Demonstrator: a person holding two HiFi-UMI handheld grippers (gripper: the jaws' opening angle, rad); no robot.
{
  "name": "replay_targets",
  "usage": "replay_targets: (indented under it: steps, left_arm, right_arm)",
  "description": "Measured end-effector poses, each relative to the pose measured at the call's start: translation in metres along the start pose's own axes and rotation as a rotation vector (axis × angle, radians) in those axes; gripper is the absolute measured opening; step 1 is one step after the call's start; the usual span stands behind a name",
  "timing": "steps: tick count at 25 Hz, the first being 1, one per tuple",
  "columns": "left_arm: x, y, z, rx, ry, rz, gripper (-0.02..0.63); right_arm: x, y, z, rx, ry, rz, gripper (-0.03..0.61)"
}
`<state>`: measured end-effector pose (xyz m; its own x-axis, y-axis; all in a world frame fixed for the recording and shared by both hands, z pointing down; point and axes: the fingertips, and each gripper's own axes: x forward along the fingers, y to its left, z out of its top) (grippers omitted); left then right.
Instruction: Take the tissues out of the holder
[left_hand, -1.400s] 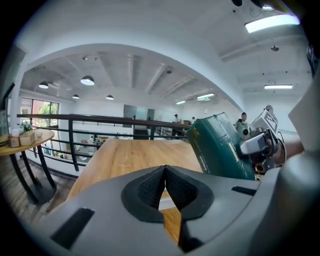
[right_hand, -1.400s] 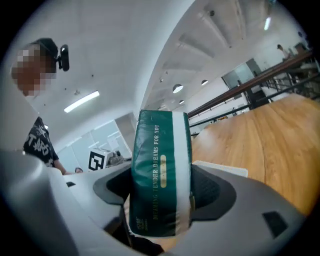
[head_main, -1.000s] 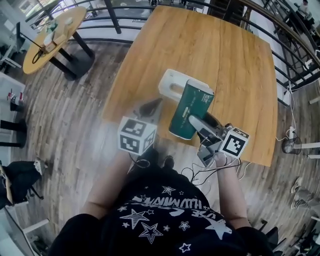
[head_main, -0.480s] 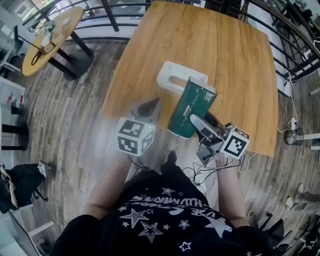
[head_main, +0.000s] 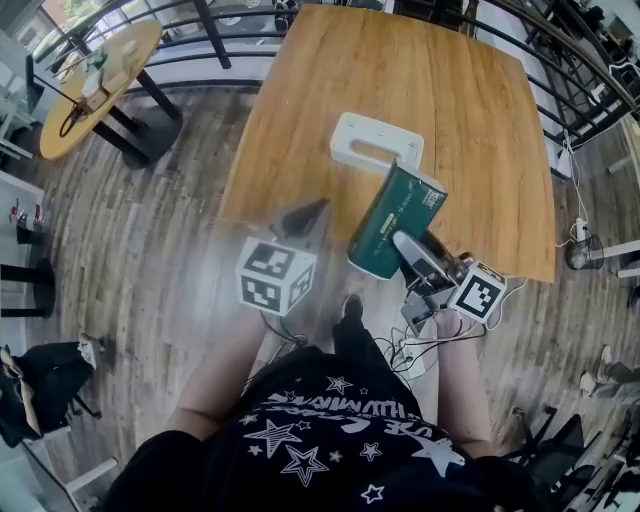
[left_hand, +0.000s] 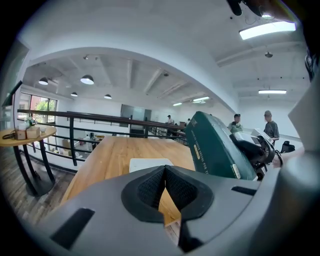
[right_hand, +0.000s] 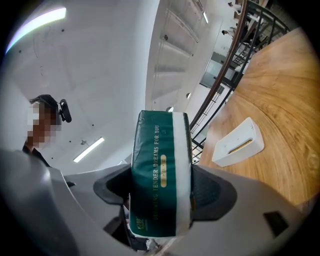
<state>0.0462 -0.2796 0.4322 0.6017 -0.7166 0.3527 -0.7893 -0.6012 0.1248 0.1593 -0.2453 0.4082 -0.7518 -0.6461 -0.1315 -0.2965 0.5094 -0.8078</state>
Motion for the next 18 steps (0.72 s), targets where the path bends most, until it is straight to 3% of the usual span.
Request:
replay_targets:
  steps: [18]
  left_arm:
    - [-0.119, -0.023, -0.018, 0.061, -0.052, -0.156, 0.011]
  right_arm:
    - [-0.050, 0.087, -0.076, -0.050, -0.221, -0.153, 0.356]
